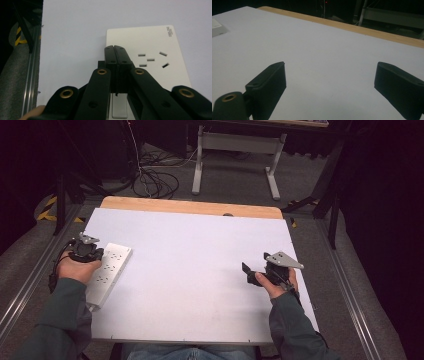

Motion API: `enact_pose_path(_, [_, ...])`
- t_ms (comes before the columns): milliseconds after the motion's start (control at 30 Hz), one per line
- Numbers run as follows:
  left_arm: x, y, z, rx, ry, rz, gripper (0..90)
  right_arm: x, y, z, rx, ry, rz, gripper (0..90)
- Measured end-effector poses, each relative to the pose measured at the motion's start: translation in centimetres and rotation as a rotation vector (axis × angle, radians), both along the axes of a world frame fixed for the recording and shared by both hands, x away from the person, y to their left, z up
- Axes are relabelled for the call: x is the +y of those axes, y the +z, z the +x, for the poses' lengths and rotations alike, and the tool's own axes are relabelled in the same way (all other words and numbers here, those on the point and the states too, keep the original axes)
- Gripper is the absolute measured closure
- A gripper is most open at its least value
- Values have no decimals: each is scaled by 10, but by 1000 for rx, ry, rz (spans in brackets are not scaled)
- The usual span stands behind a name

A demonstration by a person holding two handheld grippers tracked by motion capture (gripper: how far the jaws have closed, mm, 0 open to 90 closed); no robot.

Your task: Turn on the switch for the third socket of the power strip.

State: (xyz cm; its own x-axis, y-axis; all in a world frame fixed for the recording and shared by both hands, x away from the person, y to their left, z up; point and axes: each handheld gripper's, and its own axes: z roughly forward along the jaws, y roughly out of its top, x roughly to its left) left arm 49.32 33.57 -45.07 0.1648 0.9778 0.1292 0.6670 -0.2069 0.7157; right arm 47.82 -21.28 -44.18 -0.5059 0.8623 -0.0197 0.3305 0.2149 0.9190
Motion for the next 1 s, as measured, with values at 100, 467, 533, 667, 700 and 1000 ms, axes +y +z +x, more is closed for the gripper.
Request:
enact_pose_path(100, [1,4,-4,-33,4,-25,900,1,0,1,1,6,-2,109])
enact_pose_path(467, [5,24,-31,-181,3,-173,900,0,0,1,1,0,1,109])
enact_pose_path(533, [6,26,-34,-199,13,-189,900,0,0,1,1,0,2,109])
enact_pose_path(667, [8,29,-40,-217,7,-198,900,0,0,1,2,1,4,109])
enact_pose_path(700, [8,29,-42,-221,6,-202,900,0,0,1,2,1,4,109])
enact_pose_path(1000, [12,38,-60,-283,7,-213,900,0,0,1,2,4,5,109])
